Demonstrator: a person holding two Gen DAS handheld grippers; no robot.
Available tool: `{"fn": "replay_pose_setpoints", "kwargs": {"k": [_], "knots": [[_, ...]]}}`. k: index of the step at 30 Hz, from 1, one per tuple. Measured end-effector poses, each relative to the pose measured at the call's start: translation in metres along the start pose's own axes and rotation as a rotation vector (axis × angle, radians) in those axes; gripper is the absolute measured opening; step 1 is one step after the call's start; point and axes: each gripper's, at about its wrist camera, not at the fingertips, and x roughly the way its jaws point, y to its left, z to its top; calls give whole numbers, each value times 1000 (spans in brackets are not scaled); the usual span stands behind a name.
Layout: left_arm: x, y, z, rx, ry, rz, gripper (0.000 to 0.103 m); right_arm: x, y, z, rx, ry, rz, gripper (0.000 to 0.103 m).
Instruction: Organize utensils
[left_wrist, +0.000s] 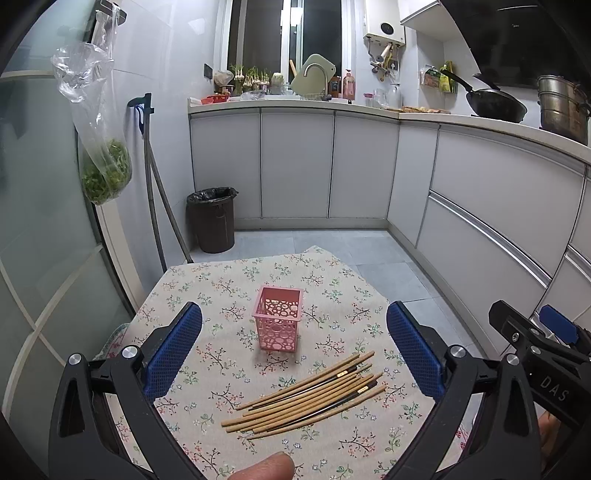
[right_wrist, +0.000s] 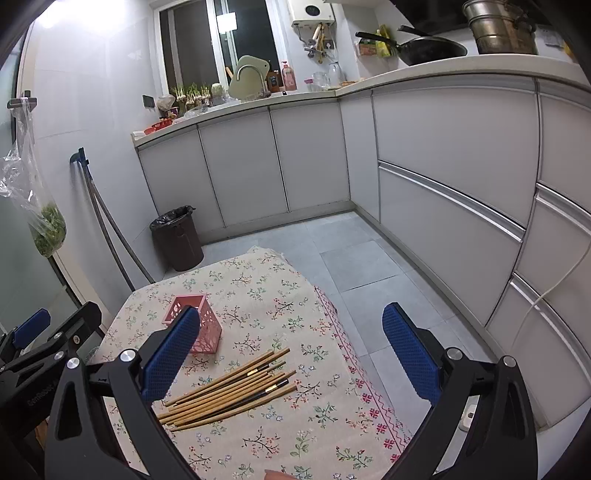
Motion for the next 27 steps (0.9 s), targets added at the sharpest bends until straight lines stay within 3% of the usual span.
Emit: {"fn": "replay_pose_setpoints", "kwargs": {"k": [21, 23, 27], "knots": [[13, -2, -2, 15, 30, -17, 96, 10, -2, -3, 20, 29, -1, 96], [25, -8, 0, 41, 87, -83, 96, 14, -13, -2, 86, 41, -8, 96], [77, -33, 4, 116, 309, -338, 96, 29, -50, -3, 286, 104, 1, 96]]}}
